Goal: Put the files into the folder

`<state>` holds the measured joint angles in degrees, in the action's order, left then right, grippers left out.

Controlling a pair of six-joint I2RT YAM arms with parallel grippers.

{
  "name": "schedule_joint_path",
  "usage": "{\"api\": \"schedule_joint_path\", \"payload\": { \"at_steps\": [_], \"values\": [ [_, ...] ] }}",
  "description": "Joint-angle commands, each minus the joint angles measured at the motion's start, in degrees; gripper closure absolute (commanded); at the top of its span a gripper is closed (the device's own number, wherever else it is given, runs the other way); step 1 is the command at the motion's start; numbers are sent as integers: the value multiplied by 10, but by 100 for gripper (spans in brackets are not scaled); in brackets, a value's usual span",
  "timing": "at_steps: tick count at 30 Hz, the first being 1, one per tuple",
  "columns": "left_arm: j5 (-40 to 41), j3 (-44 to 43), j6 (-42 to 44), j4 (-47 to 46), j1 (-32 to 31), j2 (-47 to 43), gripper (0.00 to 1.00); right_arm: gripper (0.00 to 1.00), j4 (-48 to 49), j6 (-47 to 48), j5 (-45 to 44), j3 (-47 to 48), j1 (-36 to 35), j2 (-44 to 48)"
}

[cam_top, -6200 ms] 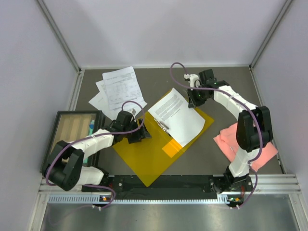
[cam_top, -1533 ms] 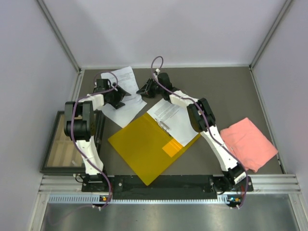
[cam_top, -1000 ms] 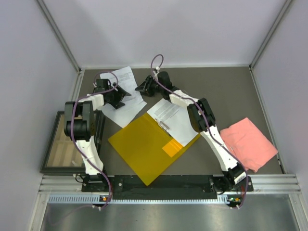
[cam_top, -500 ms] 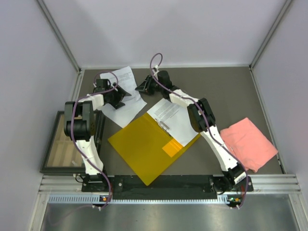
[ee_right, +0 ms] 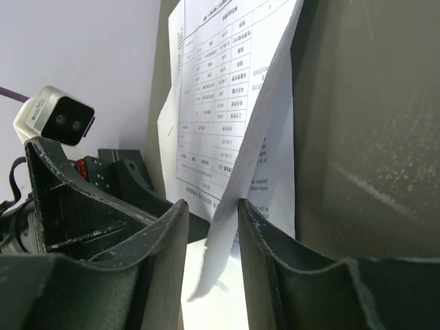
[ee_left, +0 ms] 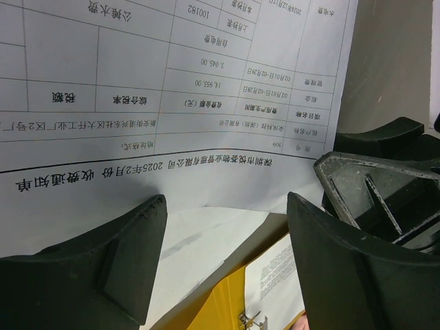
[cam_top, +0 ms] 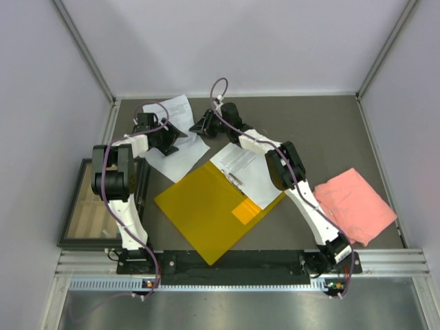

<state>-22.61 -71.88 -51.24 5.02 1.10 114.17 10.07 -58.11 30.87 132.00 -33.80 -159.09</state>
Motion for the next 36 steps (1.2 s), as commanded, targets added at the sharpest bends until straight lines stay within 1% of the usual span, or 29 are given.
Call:
{"api": "schedule_joint_path", "payload": {
  "at_steps": [1, 6, 9, 12, 13, 14, 17, 20, 24, 25, 27, 28, 30, 31, 33, 34, 35, 36],
  "values": [
    [-5, -3, 10, 4, 0, 0, 24, 66, 10, 14, -15, 2, -12, -12],
    [-16, -5, 15, 2, -2, -26, 24, 73, 2, 17, -21, 3, -13, -18],
    [-20, -19, 30, 16, -6, -59, 24, 79, -1, 14, -23, 5, -14, -21],
    [-19, -48, 55, 53, -9, -104, 24, 89, -8, 11, -24, 13, -13, -18],
    [-21, -56, 61, 67, -12, -131, 24, 96, -9, 10, -26, 14, -14, -15],
    [-23, -69, 66, 85, -26, -147, 23, 99, -12, 9, -26, 19, -14, -8],
    [-23, -88, 95, 132, -36, -214, 23, 100, -24, 12, -26, 25, -18, 10],
    [-24, -90, 125, 165, -37, -287, 22, 100, -36, 21, -23, 25, -20, 48],
    [-36, -71, 155, 224, -37, -378, 20, 100, -65, 33, -21, 17, -21, 121],
    [-38, -64, 157, 228, -37, -412, 20, 100, -74, 34, -19, 12, -21, 154],
    [-52, -33, 156, 235, -37, -446, 19, 100, -83, 33, -13, -3, -21, 193],
    [-56, -20, 154, 238, -37, -477, 19, 100, -88, 32, -6, -11, -21, 236],
    [-67, 16, 146, 237, -37, -506, 18, 100, -118, 29, 2, -45, -21, 278],
    [-71, 29, 143, 236, -37, -528, 18, 100, -128, 29, 22, -59, -17, 303],
    [-83, 60, 133, 230, -37, -546, 18, 100, -146, 21, 48, -122, -9, 369],
    [-88, 71, 129, 227, -37, -558, 18, 100, -147, 20, 77, -153, -1, 392],
    [-94, 88, 125, 221, -37, -562, 18, 100, -149, 27, 89, -224, 6, 446],
    [-103, 96, 119, 216, -37, -568, 18, 100, -158, 42, 100, -261, 9, 473]
  ]
}}
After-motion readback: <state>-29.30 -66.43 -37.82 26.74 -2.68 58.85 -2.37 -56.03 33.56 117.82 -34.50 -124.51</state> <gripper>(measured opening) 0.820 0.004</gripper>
